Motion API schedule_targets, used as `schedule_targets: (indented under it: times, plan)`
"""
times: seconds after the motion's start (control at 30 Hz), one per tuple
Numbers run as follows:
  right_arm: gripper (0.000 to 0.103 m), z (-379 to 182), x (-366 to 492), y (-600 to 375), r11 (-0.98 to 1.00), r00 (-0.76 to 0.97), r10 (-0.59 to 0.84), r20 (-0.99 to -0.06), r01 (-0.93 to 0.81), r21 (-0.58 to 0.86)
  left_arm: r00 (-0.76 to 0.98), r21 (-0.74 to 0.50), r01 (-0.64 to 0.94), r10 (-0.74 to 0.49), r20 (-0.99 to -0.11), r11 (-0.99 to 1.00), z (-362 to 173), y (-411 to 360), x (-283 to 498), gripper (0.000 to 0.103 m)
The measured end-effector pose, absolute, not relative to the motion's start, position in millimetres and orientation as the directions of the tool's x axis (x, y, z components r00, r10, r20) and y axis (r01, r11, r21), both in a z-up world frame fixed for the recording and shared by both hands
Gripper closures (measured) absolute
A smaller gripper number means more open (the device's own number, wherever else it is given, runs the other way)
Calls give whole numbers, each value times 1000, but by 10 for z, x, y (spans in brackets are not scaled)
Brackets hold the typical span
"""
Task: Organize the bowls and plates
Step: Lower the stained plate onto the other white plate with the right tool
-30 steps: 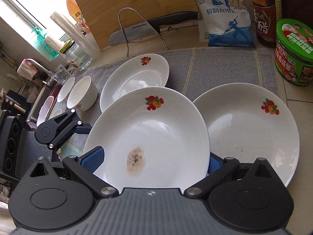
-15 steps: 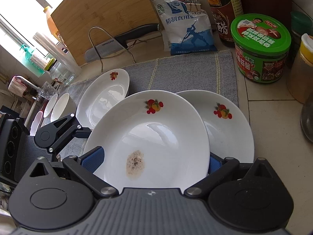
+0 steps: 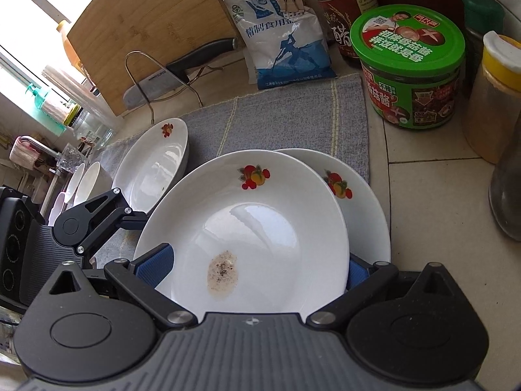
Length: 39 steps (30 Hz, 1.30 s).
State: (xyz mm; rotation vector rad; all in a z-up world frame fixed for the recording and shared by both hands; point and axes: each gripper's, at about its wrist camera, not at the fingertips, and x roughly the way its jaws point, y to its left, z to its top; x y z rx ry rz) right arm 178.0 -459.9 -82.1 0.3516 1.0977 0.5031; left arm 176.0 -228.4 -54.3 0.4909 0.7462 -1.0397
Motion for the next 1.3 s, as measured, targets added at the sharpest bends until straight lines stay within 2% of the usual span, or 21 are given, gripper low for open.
schedule_targets:
  times: [0.9, 1.3]
  plan:
    - [0, -811, 1606, -4756, 850, 399, 520, -755, -159, 502, 260, 3, 913, -576, -775, 407, -601, -2347, 1848, 1]
    - [0, -713, 1551, -4707, 886, 424, 457, -782, -135, 444, 314, 43, 880, -510, -800, 474, -608, -2396, 1807, 1]
